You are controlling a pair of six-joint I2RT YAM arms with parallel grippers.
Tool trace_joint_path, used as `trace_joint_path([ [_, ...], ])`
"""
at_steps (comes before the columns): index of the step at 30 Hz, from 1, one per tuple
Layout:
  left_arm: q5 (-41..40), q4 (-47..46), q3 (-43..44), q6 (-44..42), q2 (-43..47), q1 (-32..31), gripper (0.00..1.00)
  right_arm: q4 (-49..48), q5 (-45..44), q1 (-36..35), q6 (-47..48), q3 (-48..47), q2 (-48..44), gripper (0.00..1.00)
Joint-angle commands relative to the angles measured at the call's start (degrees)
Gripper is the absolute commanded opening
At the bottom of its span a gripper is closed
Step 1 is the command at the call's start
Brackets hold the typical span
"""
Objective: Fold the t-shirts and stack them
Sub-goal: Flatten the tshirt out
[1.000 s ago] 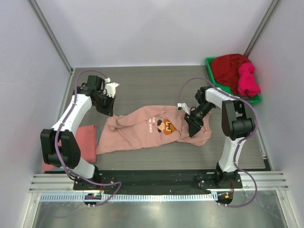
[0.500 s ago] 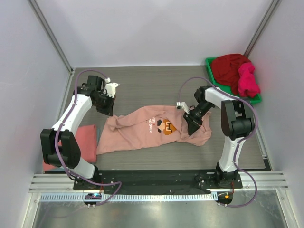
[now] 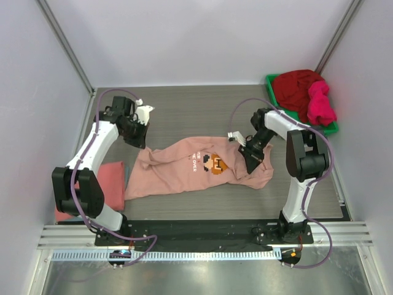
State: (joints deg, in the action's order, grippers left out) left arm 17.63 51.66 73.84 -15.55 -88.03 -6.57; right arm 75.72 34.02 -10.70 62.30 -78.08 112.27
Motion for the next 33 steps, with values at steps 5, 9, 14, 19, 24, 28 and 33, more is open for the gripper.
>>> trace_joint_path([
  [5,-2.8,-2.0,19.4,-1.6,-0.9,3.1,0.00,-11.2,-19.3,1.8,-8.7,-22.4,-10.7,0.01],
  [9,-2.5,-0.7,34.8,-0.4,-4.4,3.7,0.00,-24.7,-32.2,1.9,-14.0,-28.6,-12.8,0.01],
  [14,-2.5,-0.4,51.7,2.9,-6.8,3.7,0.00,-37.5,-42.0,1.9,-18.6,-34.6,-15.3,0.01],
  [19,-3.8,-2.6,55.9,3.2,-3.0,3.7,0.00,-46.7,-46.6,1.9,-20.6,-38.8,-20.0,0.01],
  [24,-4.3,-3.6,55.7,3.1,3.4,3.8,0.00,-51.8,-44.8,1.8,-20.5,-41.8,-25.6,0.01],
  [28,-4.4,-3.6,53.5,2.3,8.9,3.7,0.00,-53.1,-40.6,1.8,-16.4,-41.6,-31.5,0.01],
  [33,-3.8,-3.6,50.8,0.6,16.6,3.7,0.00,-56.6,-37.5,1.9,-13.3,-35.6,-41.7,0.01],
])
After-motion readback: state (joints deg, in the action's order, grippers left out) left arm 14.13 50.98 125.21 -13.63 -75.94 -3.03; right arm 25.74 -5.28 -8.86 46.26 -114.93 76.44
